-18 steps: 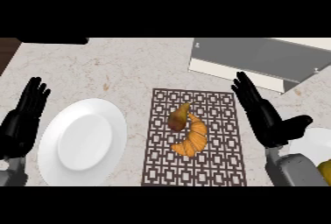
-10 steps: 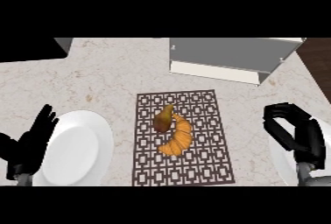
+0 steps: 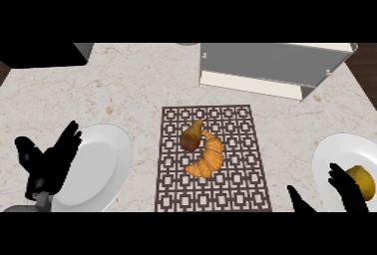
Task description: Pick the croissant from the placemat and place it in the tiered shelf
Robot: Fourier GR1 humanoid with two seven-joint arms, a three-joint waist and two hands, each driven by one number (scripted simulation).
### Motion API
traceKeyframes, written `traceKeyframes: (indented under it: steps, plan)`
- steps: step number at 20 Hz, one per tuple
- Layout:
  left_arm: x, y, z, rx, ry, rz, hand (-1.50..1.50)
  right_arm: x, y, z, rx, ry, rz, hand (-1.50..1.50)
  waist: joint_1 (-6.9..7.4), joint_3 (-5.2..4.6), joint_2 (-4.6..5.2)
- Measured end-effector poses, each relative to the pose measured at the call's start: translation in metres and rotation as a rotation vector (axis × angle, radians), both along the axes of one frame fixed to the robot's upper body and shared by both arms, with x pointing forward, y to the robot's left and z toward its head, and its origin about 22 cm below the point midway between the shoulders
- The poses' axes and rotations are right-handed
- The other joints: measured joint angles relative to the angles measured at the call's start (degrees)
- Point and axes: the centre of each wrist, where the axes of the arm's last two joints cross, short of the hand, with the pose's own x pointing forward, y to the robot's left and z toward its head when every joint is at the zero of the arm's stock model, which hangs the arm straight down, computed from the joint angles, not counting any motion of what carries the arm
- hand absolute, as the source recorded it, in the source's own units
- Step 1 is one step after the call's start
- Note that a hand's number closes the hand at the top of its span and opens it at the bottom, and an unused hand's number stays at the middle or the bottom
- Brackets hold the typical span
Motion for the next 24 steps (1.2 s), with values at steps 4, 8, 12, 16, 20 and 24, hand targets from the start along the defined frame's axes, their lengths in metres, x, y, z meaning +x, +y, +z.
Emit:
traceKeyframes:
  steps: [4, 8, 12, 16, 20, 24]
  plan:
    - [0.006, -0.008, 0.003, -0.001, 0.01, -0.031, 0.0, -0.029, 0.03, 0.02, 0.008, 0.033, 0.076, -1.5, 1.81, 0.0, 0.22]
    - [0.012, -0.017, 0.005, -0.002, 0.014, -0.049, 0.0, -0.045, 0.045, 0.048, 0.017, 0.095, 0.142, -1.5, 2.97, -0.05, 0.48]
    - [0.016, -0.021, 0.009, -0.001, 0.02, -0.067, 0.0, -0.045, 0.055, 0.067, 0.002, 0.189, 0.172, -1.5, 4.03, -0.18, 0.8]
    - [0.019, -0.027, 0.011, 0.006, 0.02, -0.078, 0.0, -0.034, 0.065, 0.08, -0.015, 0.269, 0.131, -1.5, 4.8, -0.25, 1.04]
    - [0.02, -0.029, 0.012, 0.001, 0.021, -0.092, 0.0, -0.013, 0.077, 0.09, -0.05, 0.318, 0.075, -1.5, 5.53, -0.25, 1.07]
    - [0.02, -0.03, 0.012, -0.002, 0.025, -0.095, 0.0, 0.012, 0.095, 0.093, -0.088, 0.354, 0.045, -1.5, 5.72, -0.19, 1.05]
